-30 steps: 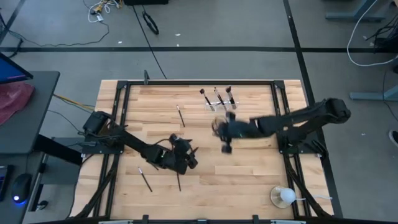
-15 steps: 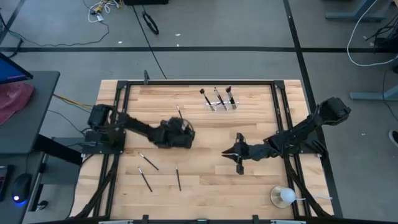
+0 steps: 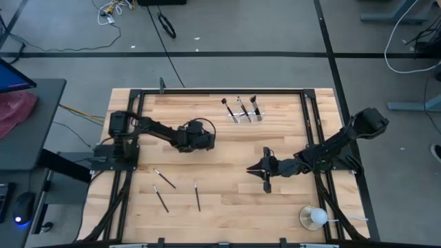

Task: Put items in baskets/containers
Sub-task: Put the black eyeshadow brush into the transparent organizer

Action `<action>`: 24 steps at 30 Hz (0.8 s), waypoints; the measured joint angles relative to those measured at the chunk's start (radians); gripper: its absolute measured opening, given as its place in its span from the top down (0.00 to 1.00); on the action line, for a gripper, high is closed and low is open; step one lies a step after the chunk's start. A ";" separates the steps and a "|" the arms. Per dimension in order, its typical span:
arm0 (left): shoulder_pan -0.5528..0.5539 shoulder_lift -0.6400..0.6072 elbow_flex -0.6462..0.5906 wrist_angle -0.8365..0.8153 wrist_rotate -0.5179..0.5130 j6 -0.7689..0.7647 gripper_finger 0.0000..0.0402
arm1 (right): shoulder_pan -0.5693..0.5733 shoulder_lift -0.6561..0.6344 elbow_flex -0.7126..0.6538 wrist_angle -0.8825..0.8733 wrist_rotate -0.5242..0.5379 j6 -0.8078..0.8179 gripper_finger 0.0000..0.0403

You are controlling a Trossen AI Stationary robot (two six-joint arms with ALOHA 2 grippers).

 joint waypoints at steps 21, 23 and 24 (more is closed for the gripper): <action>-0.097 0.062 0.006 -0.052 0.028 0.002 0.96 | 0.035 0.000 0.000 0.007 -0.019 0.011 0.88; -0.116 0.062 0.005 -0.062 0.019 0.002 0.97 | 0.043 0.000 0.000 0.007 -0.020 0.010 0.88; -0.127 0.062 0.004 -0.067 0.012 0.002 0.97 | 0.046 0.000 0.000 0.007 -0.020 0.007 0.88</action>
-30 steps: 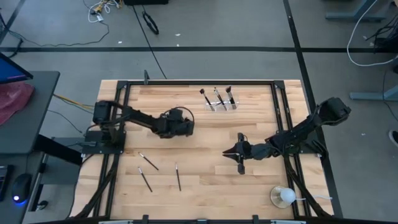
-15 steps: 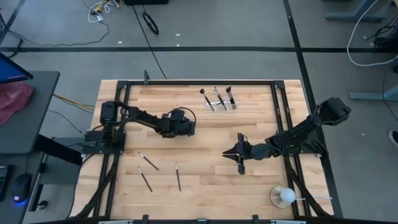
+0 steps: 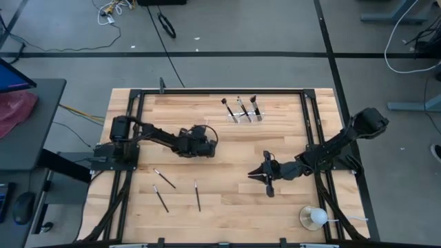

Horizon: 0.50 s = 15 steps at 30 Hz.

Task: Put items in baskets/containers
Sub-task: Put the black eyeshadow brush into the transparent organizer

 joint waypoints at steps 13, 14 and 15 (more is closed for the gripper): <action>-0.161 -0.045 -0.010 -0.005 -0.039 -0.021 0.97 | 0.005 0.000 0.000 0.000 0.003 -0.007 0.88; -0.172 -0.053 -0.010 -0.001 -0.036 -0.013 0.98 | 0.005 0.000 0.000 0.000 0.003 -0.007 0.88; -0.183 -0.061 -0.011 0.010 -0.029 -0.002 0.98 | 0.005 0.000 0.000 -0.001 0.003 -0.007 0.88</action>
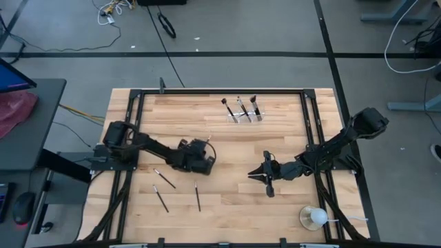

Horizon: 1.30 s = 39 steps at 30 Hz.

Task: Put items in baskets/containers
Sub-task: Put the black eyeshadow brush into the transparent organizer

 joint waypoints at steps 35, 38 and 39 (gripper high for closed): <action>-0.150 -0.016 0.005 0.981 0.136 0.839 0.96 | 0.000 0.307 -0.057 0.824 0.165 -0.292 0.54; -0.148 -0.016 0.005 0.984 0.136 0.839 0.96 | 0.003 0.280 -0.078 0.823 0.168 -0.265 0.63; -0.147 -0.016 0.005 0.984 0.137 0.839 0.96 | 0.003 0.275 -0.083 0.823 0.167 -0.261 0.66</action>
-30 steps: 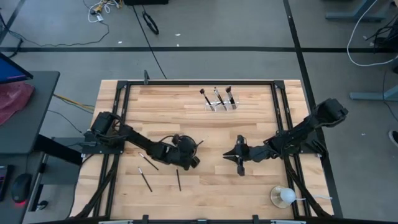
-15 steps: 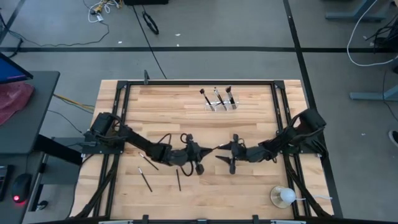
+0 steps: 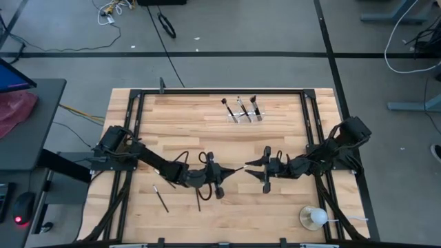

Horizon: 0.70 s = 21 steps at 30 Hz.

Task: Put items in baskets/containers
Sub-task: Put the black eyeshadow brush into the transparent organizer

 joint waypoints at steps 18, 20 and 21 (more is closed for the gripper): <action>0.019 0.000 0.000 0.009 -0.008 0.000 0.88 | 0.000 -0.017 -0.003 -0.069 -0.010 0.031 0.99; 0.026 -0.003 0.002 0.008 -0.014 0.000 0.81 | 0.000 -0.059 -0.005 -0.164 0.038 0.049 0.99; 0.029 -0.003 0.002 0.002 -0.014 -0.002 0.77 | 0.000 -0.099 -0.005 -0.221 0.065 0.060 0.99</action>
